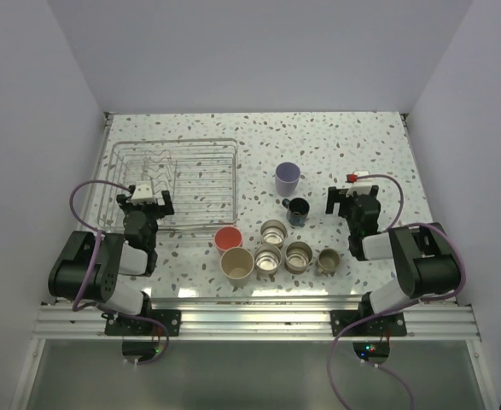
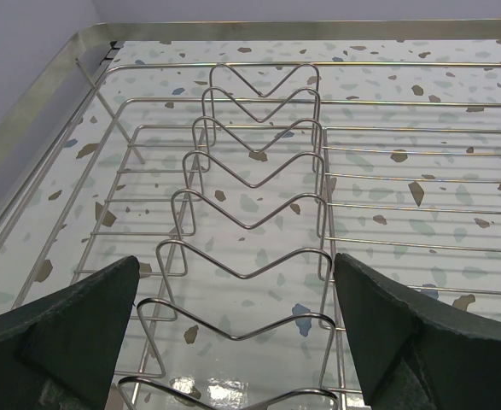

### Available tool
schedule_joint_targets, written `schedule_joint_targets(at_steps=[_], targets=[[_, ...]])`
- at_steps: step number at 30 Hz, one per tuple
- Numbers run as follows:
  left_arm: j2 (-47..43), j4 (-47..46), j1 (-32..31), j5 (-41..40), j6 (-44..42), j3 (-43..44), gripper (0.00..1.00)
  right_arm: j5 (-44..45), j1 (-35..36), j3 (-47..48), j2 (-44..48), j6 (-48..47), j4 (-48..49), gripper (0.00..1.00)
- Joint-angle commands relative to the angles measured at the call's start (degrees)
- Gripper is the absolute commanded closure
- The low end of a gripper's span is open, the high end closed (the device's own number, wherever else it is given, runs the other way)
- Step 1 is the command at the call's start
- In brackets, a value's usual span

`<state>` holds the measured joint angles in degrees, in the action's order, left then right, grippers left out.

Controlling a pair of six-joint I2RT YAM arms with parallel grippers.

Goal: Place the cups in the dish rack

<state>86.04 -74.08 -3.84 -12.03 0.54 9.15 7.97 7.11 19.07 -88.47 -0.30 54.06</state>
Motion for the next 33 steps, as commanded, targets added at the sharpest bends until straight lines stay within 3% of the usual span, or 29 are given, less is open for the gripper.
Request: schedule_joint_targets(at_steps=[1, 4, 5, 10, 16, 18, 20, 25, 29, 33], targets=[[0.6, -4.6, 0.0, -1.3, -0.9, 0.3, 0.00, 0.3, 0.0, 1.3, 0.5, -0.1, 2.8, 0.01], [0.6, -4.5, -0.1, -1.5, -1.0, 0.3, 0.00, 9.1, 0.2, 5.3, 3.3, 3.3, -3.7, 0.01], [0.5, -4.3, -0.1, -1.5, -1.0, 0.2, 0.00, 10.7, 0.1, 7.8, 6.3, 5.7, -15.3, 0.02], [0.5, -4.4, -0.1, -1.4, -1.0, 0.3, 0.00, 9.4, -0.9, 15.9, 14.8, 3.8, -27.2, 0.01], [-0.1, -4.7, -0.1, -1.3, -0.9, 0.8, 0.00, 11.6, -0.9, 27.1, 24.3, 20.9, -55.5, 0.01], [-3.7, 9.5, -0.1, -5.3, 1.5, 4.8, 0.00, 6.8, -0.9, 30.0, 25.8, 19.8, -59.2, 0.01], [-7.0, 27.6, -0.1, -9.1, 3.3, 14.3, 0.00, 2.1, -0.9, 31.8, 27.0, 17.0, -61.4, 0.02], [-17.4, 40.6, 0.0, -4.9, 8.4, 23.1, 0.00, 3.6, 0.4, 34.9, 29.3, 18.9, -63.6, 0.01], [-24.2, 62.4, 0.0, -1.9, 14.3, 32.5, 0.00, -0.8, 2.5, 39.0, 26.6, 20.8, -62.1, 0.01], [-28.6, 72.0, -0.1, 10.7, 20.1, 39.5, 0.00, -2.9, 2.8, 41.0, 23.8, 28.7, -60.2, 0.01]])
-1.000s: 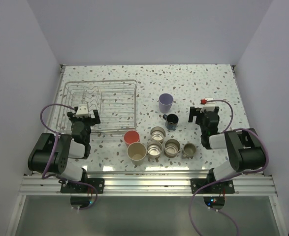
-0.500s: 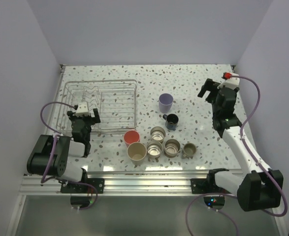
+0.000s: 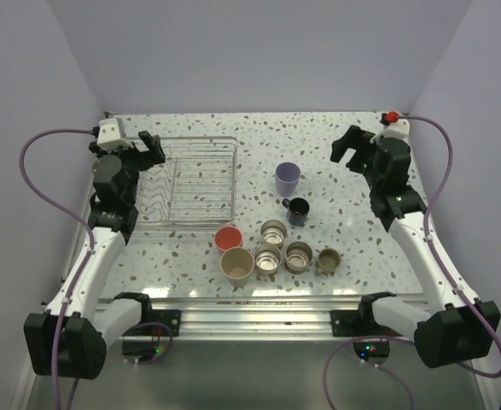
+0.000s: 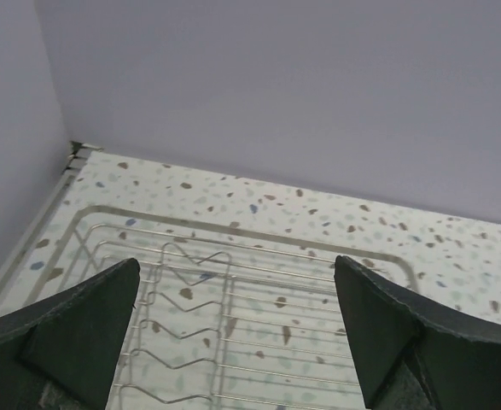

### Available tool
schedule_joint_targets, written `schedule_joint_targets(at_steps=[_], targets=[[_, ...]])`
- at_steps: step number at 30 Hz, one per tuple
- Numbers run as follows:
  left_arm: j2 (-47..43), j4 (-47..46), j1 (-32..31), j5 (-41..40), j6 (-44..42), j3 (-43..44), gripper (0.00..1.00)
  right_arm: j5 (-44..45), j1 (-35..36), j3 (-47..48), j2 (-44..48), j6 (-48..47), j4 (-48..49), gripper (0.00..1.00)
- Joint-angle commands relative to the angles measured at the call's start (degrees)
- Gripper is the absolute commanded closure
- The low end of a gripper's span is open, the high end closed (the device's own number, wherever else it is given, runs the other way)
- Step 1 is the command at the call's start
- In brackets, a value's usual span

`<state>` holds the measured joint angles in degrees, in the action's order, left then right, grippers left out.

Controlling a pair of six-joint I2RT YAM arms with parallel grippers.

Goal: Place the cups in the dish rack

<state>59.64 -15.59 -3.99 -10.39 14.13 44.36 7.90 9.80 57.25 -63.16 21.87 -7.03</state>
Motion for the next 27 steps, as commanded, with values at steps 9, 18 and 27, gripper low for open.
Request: schedule_joint_targets(at_steps=[9, 18, 27], targets=[[0.8, 29.7, -6.1, 10.6, 17.0, 22.0, 0.00, -8.0, 2.8, 25.8, -22.3, 15.0, -22.3, 0.01], [3.5, 29.7, -6.1, 10.6, 17.9, 25.0, 0.00, -5.1, 5.5, 28.3, -21.5, 14.3, -22.8, 0.01], [7.9, 13.2, -5.4, 28.8, 14.9, 17.1, 0.00, -9.7, 5.7, 37.3, -29.4, 12.2, -32.6, 0.03]])
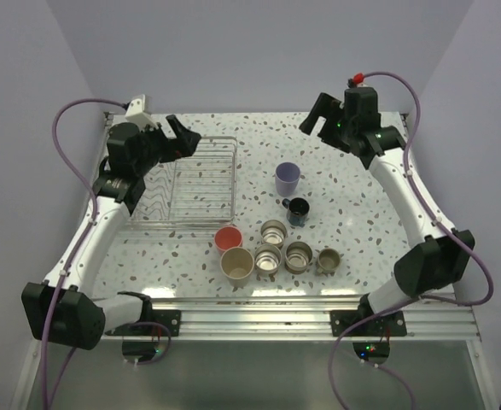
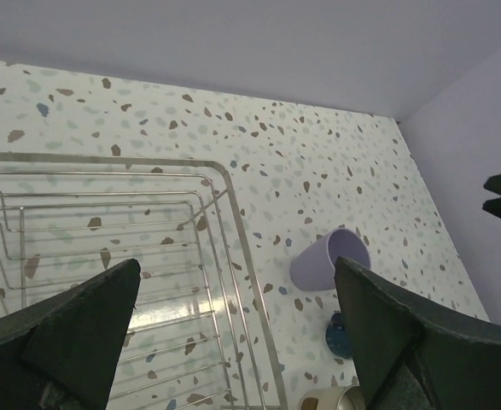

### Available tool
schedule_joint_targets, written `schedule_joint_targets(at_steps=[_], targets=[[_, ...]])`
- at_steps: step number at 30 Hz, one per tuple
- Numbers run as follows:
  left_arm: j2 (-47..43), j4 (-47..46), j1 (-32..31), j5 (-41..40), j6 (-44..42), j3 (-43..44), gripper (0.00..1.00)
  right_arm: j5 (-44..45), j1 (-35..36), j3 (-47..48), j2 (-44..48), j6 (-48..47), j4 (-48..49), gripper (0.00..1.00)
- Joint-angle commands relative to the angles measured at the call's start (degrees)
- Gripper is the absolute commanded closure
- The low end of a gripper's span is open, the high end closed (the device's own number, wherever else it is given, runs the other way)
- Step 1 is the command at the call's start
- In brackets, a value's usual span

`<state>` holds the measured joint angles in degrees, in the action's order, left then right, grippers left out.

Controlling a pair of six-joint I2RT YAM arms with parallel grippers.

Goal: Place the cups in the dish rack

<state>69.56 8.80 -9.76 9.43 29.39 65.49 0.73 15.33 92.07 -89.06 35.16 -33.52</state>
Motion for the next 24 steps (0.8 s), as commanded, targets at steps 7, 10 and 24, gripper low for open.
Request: schedule_joint_targets(at_steps=[7, 10, 24], targets=[[5.8, -2.3, 2.0, 13.4, -2.6, 2.1, 0.00, -1.4, 2.6, 7.3, -13.2, -5.3, -14.2, 0.11], [8.2, 4.5, 2.0, 10.2, -6.5, 5.8, 0.00, -1.5, 3.2, 5.5, -14.7, -5.9, -13.5, 0.14], [7.5, 4.9, 1.8, 7.9, -6.5, 3.9, 0.00, 1.0, 4.1, 10.3, -26.7, -6.2, -15.9, 0.51]])
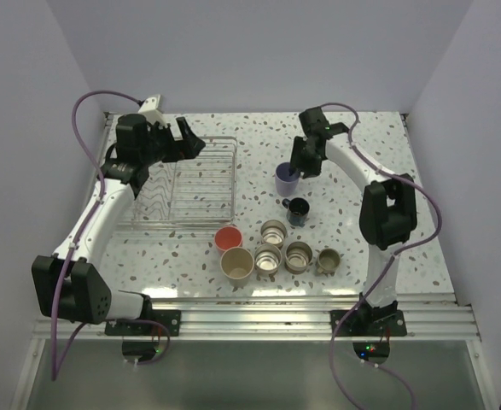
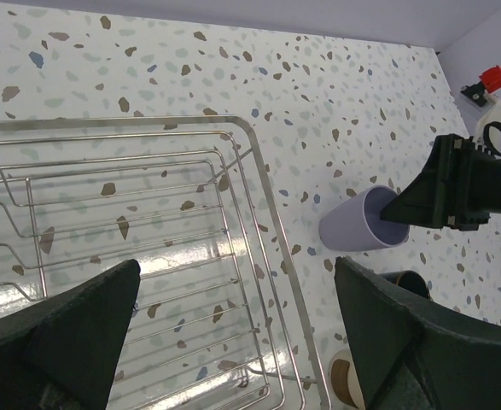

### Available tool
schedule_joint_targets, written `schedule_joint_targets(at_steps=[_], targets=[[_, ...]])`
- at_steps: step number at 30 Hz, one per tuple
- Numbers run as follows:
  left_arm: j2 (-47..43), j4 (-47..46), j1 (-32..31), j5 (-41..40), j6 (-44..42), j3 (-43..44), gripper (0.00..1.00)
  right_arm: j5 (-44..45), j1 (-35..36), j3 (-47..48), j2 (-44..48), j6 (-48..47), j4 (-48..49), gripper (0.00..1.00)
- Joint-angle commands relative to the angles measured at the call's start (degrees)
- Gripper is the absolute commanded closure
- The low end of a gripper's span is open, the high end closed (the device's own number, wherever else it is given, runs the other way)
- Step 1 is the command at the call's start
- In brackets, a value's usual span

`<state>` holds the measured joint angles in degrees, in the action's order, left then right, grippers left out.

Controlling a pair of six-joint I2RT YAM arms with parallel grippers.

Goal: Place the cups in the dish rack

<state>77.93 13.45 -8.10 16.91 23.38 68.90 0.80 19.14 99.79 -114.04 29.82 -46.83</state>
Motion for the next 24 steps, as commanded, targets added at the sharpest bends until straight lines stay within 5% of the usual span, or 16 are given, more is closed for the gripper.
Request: schedule_joint_targets(at_steps=[1, 3, 6, 7, 9, 14, 17, 20, 24], targets=[[-1.0, 0.3, 0.2, 0.4, -0.4, 0.4, 0.00, 1.0, 0.3, 2.5, -2.0, -0.9, -2.3, 0.52], [-0.9, 0.3, 0.2, 0.3, -0.2, 0.4, 0.00, 0.7, 0.3, 2.5, -2.8, -0.7, -1.8, 0.55], [-1.1, 1.0, 0.2, 0.2, -0.1, 0.4, 0.00, 0.5, 0.3, 3.0, -3.4, -0.6, -1.9, 0.77], [-1.1, 1.2, 0.1, 0.1, -0.1, 0.5, 0.01, 0.4, 0.4, 3.4, -3.3, -0.6, -1.9, 0.91], [-1.4, 1.6, 0.1, -0.6, 0.2, 1.0, 0.01, 0.5, 0.3, 3.7, -2.2, -0.6, -1.8, 1.00], [1.2, 1.6, -0.3, -0.4, 0.9, 3.9, 0.01, -0.5, 0.3, 10.1, 0.6, 0.1, -4.5, 1.00], [3.1, 0.1, -0.5, 3.1, 3.1, 6.1, 0.00, -8.5, 0.0, 15.0, 2.9, 2.5, -4.1, 1.00], [3.9, -7.2, -0.4, 12.2, 7.9, 6.1, 0.00, -18.3, -0.6, 13.2, 7.7, 10.0, 2.9, 1.00], [5.2, -24.5, -0.3, 28.0, 18.4, 4.6, 0.00, -35.6, -0.7, -0.9, 15.3, 26.6, 29.2, 1.00]])
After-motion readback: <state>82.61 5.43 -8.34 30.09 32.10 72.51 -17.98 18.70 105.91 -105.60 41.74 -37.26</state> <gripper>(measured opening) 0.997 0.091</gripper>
